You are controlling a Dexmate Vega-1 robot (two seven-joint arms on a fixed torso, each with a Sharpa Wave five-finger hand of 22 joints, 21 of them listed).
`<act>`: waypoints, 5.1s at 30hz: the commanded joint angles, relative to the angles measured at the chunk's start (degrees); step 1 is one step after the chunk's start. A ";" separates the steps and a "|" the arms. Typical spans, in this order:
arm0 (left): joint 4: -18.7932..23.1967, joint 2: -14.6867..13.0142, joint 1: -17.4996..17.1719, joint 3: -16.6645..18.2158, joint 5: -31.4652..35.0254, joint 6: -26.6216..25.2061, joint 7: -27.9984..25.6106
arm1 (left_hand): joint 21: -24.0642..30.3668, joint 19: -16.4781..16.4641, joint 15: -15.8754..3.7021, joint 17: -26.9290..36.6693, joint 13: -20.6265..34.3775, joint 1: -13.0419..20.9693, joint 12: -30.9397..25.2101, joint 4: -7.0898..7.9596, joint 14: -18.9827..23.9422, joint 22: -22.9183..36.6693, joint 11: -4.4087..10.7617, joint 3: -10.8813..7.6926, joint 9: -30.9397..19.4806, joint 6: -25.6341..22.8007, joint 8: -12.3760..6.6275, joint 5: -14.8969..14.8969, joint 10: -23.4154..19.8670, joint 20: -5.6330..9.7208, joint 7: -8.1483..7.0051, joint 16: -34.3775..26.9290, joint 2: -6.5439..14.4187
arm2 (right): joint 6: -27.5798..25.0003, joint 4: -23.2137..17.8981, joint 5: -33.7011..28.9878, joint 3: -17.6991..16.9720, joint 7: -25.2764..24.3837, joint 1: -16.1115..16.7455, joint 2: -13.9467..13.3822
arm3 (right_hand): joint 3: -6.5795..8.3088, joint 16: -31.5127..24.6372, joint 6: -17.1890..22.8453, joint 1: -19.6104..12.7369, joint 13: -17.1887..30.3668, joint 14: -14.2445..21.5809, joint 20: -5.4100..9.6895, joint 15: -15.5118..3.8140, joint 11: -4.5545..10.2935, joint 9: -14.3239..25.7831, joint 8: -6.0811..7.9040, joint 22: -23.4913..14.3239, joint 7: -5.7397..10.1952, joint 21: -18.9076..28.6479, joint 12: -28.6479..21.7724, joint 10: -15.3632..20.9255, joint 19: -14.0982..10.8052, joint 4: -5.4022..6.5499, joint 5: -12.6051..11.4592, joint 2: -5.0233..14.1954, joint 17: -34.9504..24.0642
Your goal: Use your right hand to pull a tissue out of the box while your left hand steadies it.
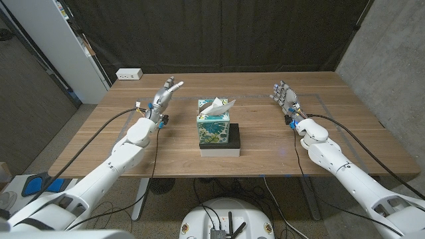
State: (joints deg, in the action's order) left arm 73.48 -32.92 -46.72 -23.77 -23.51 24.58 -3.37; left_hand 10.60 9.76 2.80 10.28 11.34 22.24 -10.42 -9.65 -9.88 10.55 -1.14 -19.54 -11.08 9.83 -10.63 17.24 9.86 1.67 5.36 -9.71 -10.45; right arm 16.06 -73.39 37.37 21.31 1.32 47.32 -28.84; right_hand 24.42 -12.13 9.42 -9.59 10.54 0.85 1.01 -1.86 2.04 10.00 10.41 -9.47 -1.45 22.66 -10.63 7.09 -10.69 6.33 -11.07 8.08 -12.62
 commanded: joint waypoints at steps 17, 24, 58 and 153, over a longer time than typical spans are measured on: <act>7.81 -3.32 -4.97 0.55 8.89 -3.26 -8.11 | 0.52 1.95 0.17 0.07 0.29 1.50 -0.93 0.21 -16.86 -0.01 -0.09 1.12 -0.20 26.56 -1.27 1.05 20.27 1.67 0.28 -0.66 0.25 | -0.36 -3.00 -0.30 -0.21 -0.62 1.76 -1.10 | 0.08 -0.33 0.28 0.46 0.31 0.35 -0.23 -1.37 -0.29 0.13 0.35 -0.28 -0.29 -0.37 -0.42 0.22 -0.44 -0.11 -0.38 -0.07 0.07; 8.81 -3.73 -6.40 1.12 8.05 -3.33 -7.96 | 0.58 1.89 0.19 0.06 0.29 1.66 -0.99 0.28 -16.85 -0.02 -0.07 1.40 -0.19 26.44 -1.36 1.26 20.22 1.68 0.26 -0.69 0.28 | -0.61 -3.14 -0.31 -0.02 -0.53 1.62 -1.01 | 0.13 -0.32 0.32 0.52 0.31 0.40 -0.23 -1.47 -0.32 0.13 0.36 -0.28 -0.30 -0.51 -0.40 0.18 -0.47 -0.13 -0.39 -0.07 0.11; 12.65 -4.67 -11.96 2.94 7.45 -2.62 -9.25 | 0.79 1.62 -0.02 0.02 0.28 2.12 -1.22 0.61 -16.67 -0.04 0.30 2.52 -0.16 25.81 -1.69 2.00 19.78 1.81 0.03 -0.78 0.52 | -0.64 -2.94 -0.92 0.60 -0.83 1.10 -0.41 | 0.36 -0.23 0.31 0.53 0.31 0.39 -0.15 -1.50 -0.21 0.13 0.35 -0.30 -0.26 -1.14 -0.38 0.21 -0.71 -0.53 -0.41 -0.02 0.29; 25.71 -9.84 -30.74 9.37 9.28 -0.16 -10.17 | 0.95 1.63 -0.18 -0.02 0.24 3.44 -1.37 1.20 -16.50 -0.05 0.71 4.82 -0.07 25.36 -1.90 3.66 19.46 1.49 -0.37 -0.86 1.31 | -2.62 -6.50 -2.72 2.37 -4.02 1.68 0.72 | 0.56 -0.30 0.23 1.19 0.31 0.48 -0.24 -1.35 -0.40 0.13 0.31 -0.34 -0.44 -2.82 -0.36 0.22 -1.44 -0.99 -0.36 0.17 0.30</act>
State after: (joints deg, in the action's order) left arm 98.54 -42.38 -75.53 -15.06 -14.67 23.32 -13.57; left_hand 11.31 9.74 2.85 10.15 11.31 25.18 -11.26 -8.54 -9.82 10.41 -0.70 -14.80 -11.05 10.03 -12.30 20.58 9.85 1.63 5.32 -10.15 -9.01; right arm 13.96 -77.32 34.96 23.66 -1.27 47.78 -27.88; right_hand 24.73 -12.12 9.41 -8.69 10.53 0.84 0.60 -1.85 2.05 9.98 10.41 -9.75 -1.45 19.90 -10.63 7.07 -11.50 5.68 -11.07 7.63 -12.27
